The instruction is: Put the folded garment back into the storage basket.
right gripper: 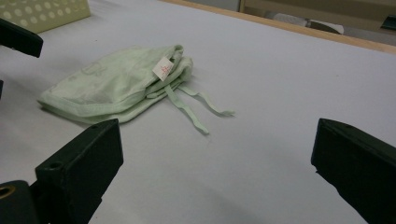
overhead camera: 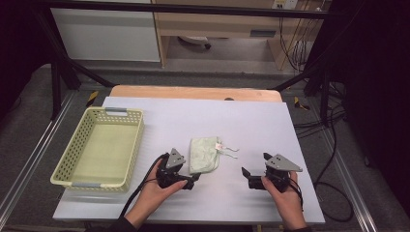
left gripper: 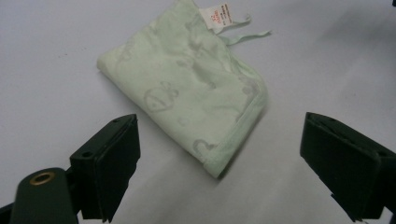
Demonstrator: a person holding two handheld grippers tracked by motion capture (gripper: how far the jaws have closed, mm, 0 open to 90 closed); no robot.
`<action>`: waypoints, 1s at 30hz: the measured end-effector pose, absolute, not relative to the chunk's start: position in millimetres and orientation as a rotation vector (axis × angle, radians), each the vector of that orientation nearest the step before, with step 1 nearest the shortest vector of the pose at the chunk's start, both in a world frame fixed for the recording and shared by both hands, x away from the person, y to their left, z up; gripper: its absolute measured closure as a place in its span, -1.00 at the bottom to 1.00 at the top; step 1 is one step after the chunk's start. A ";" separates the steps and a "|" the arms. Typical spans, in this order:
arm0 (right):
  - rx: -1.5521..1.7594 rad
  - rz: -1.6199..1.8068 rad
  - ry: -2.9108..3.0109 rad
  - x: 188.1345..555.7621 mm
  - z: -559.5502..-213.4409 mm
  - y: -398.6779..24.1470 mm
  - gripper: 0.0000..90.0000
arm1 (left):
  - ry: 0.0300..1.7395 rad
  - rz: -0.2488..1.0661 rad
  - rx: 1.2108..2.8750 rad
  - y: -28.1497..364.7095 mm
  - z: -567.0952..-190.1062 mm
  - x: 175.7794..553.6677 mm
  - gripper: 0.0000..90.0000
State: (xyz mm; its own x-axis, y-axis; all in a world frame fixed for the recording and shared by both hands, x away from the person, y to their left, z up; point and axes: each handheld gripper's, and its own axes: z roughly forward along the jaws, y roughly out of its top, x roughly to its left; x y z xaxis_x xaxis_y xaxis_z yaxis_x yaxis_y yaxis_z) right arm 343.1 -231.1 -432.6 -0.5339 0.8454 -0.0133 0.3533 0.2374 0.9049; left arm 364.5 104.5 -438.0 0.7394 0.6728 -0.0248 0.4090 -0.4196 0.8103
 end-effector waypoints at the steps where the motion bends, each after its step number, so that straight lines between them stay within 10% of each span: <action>1: 1.094 1.260 2.003 343.4 -432.8 -231.2 -0.94 | 0.817 0.375 2.071 103.3 -438.6 364.5 -0.73; 30: 1.102 1.251 2.019 344.3 -433.4 -229.5 -0.94 | 0.894 0.443 2.157 94.4 -455.1 376.0 -0.11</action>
State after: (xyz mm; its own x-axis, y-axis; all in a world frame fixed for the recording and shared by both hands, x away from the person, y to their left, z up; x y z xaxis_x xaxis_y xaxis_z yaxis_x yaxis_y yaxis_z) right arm 344.3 -229.5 -433.4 -0.5356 0.8444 -0.0096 0.3671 0.2431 0.8978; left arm 376.0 94.4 -455.1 0.6966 0.7168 0.0308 0.4583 -0.4776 0.7496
